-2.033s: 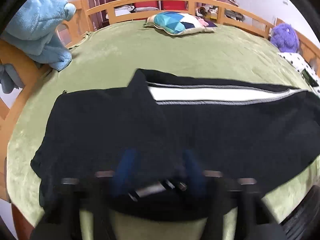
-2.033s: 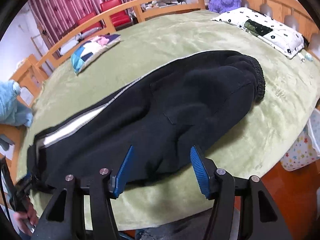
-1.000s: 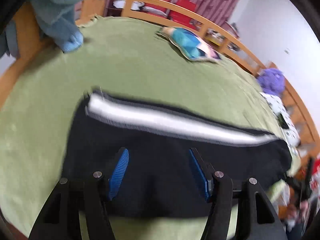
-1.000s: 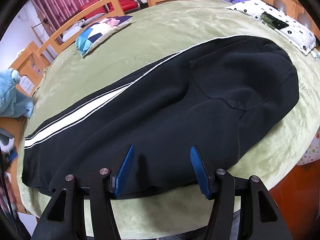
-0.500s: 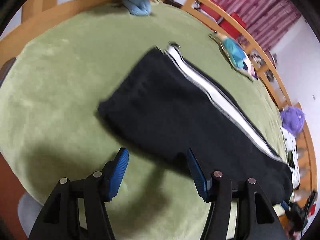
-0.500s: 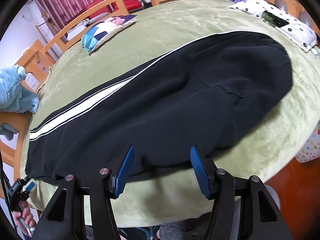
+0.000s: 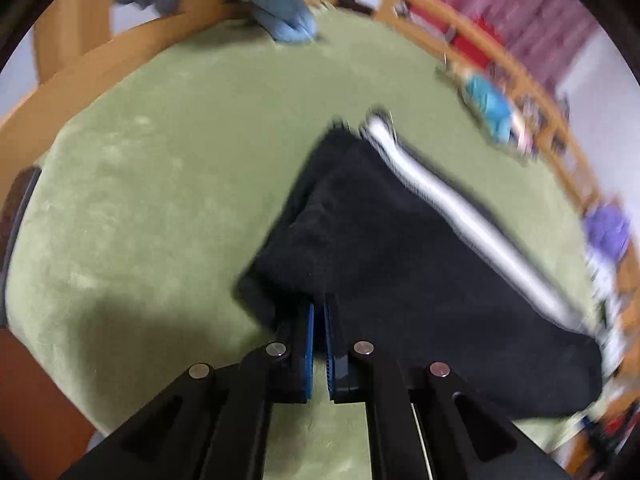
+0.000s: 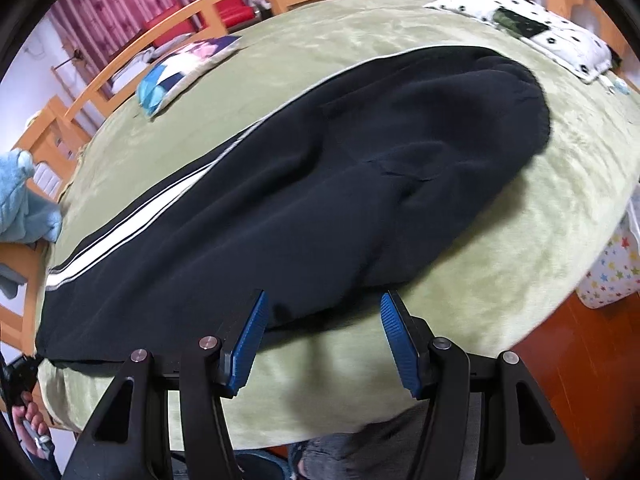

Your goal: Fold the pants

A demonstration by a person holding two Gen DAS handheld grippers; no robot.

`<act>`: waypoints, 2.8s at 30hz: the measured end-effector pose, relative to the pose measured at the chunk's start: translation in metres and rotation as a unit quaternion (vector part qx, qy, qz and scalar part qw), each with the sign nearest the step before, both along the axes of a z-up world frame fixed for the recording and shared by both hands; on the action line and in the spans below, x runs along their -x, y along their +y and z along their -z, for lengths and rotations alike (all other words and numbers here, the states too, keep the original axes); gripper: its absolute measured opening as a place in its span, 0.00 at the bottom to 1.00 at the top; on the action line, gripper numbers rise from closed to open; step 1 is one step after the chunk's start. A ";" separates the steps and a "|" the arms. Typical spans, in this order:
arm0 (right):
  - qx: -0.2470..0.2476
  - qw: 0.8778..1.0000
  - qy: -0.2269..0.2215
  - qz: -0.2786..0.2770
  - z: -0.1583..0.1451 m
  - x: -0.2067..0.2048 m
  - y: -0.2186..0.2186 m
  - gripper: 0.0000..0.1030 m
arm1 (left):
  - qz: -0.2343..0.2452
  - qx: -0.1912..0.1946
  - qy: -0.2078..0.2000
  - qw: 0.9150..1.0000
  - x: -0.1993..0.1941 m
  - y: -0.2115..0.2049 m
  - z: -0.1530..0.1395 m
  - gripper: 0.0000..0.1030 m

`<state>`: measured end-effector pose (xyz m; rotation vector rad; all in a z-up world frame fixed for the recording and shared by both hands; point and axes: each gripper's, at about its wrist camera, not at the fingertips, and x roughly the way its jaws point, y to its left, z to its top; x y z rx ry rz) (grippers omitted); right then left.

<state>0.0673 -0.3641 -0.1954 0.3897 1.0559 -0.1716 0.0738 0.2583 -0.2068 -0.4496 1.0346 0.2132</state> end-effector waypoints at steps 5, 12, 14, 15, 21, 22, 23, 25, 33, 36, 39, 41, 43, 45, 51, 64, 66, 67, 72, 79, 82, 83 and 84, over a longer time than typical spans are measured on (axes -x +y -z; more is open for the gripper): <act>0.003 0.999 -0.011 0.048 0.002 0.020 -0.055 0.59 | 0.028 -0.043 0.018 0.998 0.013 -0.037 -0.006 0.50; -0.059 0.989 -0.048 0.123 0.015 0.010 -0.147 0.65 | 0.056 -0.019 -0.004 0.998 0.004 -0.088 -0.017 0.60; -0.093 0.984 -0.068 0.135 0.019 -0.003 -0.169 0.65 | 0.066 -0.013 -0.004 0.998 -0.003 -0.103 -0.021 0.60; -0.111 0.980 -0.078 0.142 0.022 -0.010 -0.180 0.65 | 0.069 -0.016 -0.004 0.997 -0.006 -0.110 -0.024 0.60; -0.230 0.952 -0.114 0.170 0.055 -0.060 -0.231 0.75 | 0.079 -0.039 -0.025 0.996 -0.032 -0.140 -0.040 0.60; -0.253 0.945 -0.117 0.171 0.063 -0.070 -0.238 0.75 | 0.079 -0.042 -0.024 0.996 -0.037 -0.143 -0.040 0.62; -0.272 0.939 -0.120 0.175 0.069 -0.078 -0.242 0.75 | 0.080 -0.045 -0.022 0.996 -0.043 -0.148 -0.040 0.62; -0.315 0.921 -0.113 0.203 0.086 -0.098 -0.252 0.74 | 0.083 -0.042 -0.019 0.995 -0.052 -0.154 -0.040 0.62; -0.130 0.964 -0.224 0.056 -0.037 -0.121 -0.244 0.17 | 0.099 -0.057 -0.022 0.993 -0.058 -0.174 -0.048 0.62; -0.095 0.983 -0.151 0.045 -0.014 -0.123 -0.256 0.59 | 0.105 -0.047 -0.022 0.993 -0.056 -0.175 -0.044 0.62; -0.051 0.993 -0.022 0.104 0.044 -0.111 -0.274 0.51 | 0.111 -0.042 -0.011 0.993 -0.056 -0.176 -0.038 0.62; -0.062 0.992 0.003 0.109 0.060 -0.093 -0.278 0.45 | 0.113 -0.039 -0.014 0.993 -0.055 -0.176 -0.039 0.62; -0.059 0.991 -0.006 0.116 0.054 -0.077 -0.274 0.47 | 0.115 -0.040 -0.018 0.992 -0.056 -0.175 -0.040 0.62; -0.030 0.994 -0.004 0.107 0.041 -0.074 -0.266 0.49 | 0.115 -0.037 -0.018 0.992 -0.058 -0.173 -0.040 0.62; 0.079 0.995 -0.053 0.021 -0.014 -0.116 -0.217 0.68 | 0.121 -0.036 -0.027 0.992 -0.063 -0.171 -0.047 0.62; 0.096 0.994 0.013 0.049 0.017 -0.211 -0.291 0.72 | 0.130 -0.050 -0.018 0.990 -0.085 -0.183 -0.037 0.62; 0.031 0.998 0.041 0.035 0.039 -0.211 -0.305 0.74 | 0.136 -0.050 -0.015 0.989 -0.090 -0.188 -0.035 0.62; 0.011 0.999 0.040 0.032 0.044 -0.211 -0.309 0.74 | 0.139 -0.050 -0.015 0.989 -0.093 -0.191 -0.034 0.62; 0.058 0.998 -0.019 -0.024 0.016 -0.202 -0.287 0.42 | 0.146 -0.045 -0.013 0.988 -0.101 -0.200 -0.031 0.62; 0.002 0.985 -0.170 -0.028 -0.070 -0.206 -0.279 0.37 | 0.143 -0.049 -0.018 0.988 -0.101 -0.198 -0.036 0.62; 0.014 0.990 -0.139 -0.025 -0.056 -0.237 -0.273 0.45 | 0.136 -0.053 -0.016 0.989 -0.099 -0.190 -0.037 0.62; 0.025 0.994 -0.102 -0.020 -0.039 -0.248 -0.270 0.51 | 0.134 -0.053 -0.016 0.989 -0.098 -0.187 -0.037 0.62; 0.032 0.998 -0.061 -0.015 -0.018 -0.260 -0.270 0.55 | 0.132 -0.054 -0.016 0.990 -0.097 -0.185 -0.037 0.62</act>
